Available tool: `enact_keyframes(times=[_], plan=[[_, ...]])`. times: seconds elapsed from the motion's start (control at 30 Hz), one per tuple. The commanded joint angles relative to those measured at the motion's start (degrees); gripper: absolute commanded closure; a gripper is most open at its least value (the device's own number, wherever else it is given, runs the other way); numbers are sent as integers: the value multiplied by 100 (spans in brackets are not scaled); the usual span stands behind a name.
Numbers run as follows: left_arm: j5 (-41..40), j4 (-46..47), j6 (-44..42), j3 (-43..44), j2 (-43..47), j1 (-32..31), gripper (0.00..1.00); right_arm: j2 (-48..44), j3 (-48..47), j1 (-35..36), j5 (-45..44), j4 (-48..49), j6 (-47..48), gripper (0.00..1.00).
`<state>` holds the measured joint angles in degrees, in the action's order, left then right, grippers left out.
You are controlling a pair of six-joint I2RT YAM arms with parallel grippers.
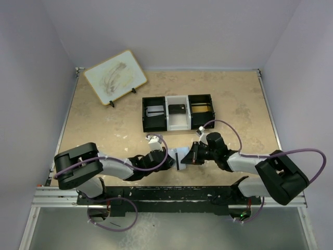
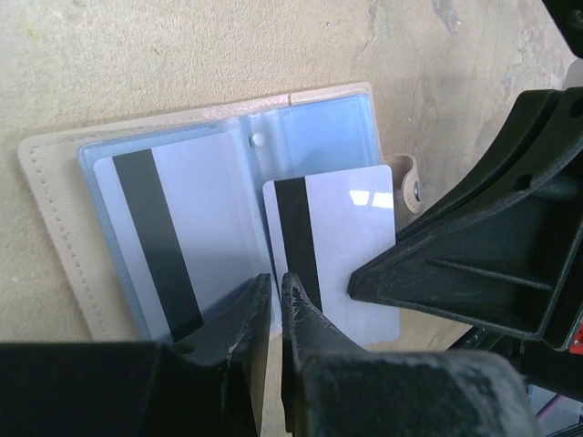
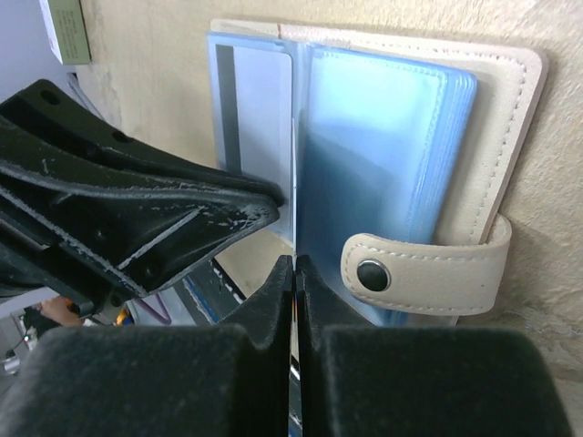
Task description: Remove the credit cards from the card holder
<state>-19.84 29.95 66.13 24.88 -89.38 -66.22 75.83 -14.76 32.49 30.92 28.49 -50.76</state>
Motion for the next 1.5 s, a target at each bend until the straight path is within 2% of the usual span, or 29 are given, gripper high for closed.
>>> enact_keyframes(times=[0.0,0.17,0.23,0.3,0.43,0.57,0.7,0.8,0.93,1.07,1.23,1.47], plan=[[-359,-688,-395,101,813,-38,88,-591,-335,-28,-341,-438,200,100],[-832,-2318,-1099,627,1732,8,52,-1480,-715,-20,-887,-1209,665,100],[-838,-3045,-1365,880,2022,223,40,-1745,-880,-17,-1072,-1413,957,100],[-603,-3574,-1665,1113,2278,645,35,-1968,-1027,-20,-1237,-1481,1273,100],[-277,-4556,-2256,1580,2887,1775,30,-2313,-1227,-21,-1665,-1201,1686,100],[-18,-5480,-2893,2203,3226,2860,24,-2403,-1286,-17,-1684,-709,2165,100],[54,-6137,-3520,2578,3393,3824,22,-2162,-1588,-6,-1791,-539,3025,100],[-50,-6232,-3894,2473,3575,4311,20,-1774,-2001,32,-1854,-579,3827,100],[-712,-6081,-4067,2003,3899,4376,20,-1111,-2580,213,-1741,-481,5004,100],[-829,-5983,-3996,1949,4249,4377,20,-340,-3266,466,-1649,-471,6250,100],[-1750,-6172,-4040,2041,4360,4376,20,878,-4227,879,-1889,-682,7628,100],[-1960,-6233,-4040,2064,4480,4378,20,2143,-5361,1018,-2530,-1078,8527,100]])
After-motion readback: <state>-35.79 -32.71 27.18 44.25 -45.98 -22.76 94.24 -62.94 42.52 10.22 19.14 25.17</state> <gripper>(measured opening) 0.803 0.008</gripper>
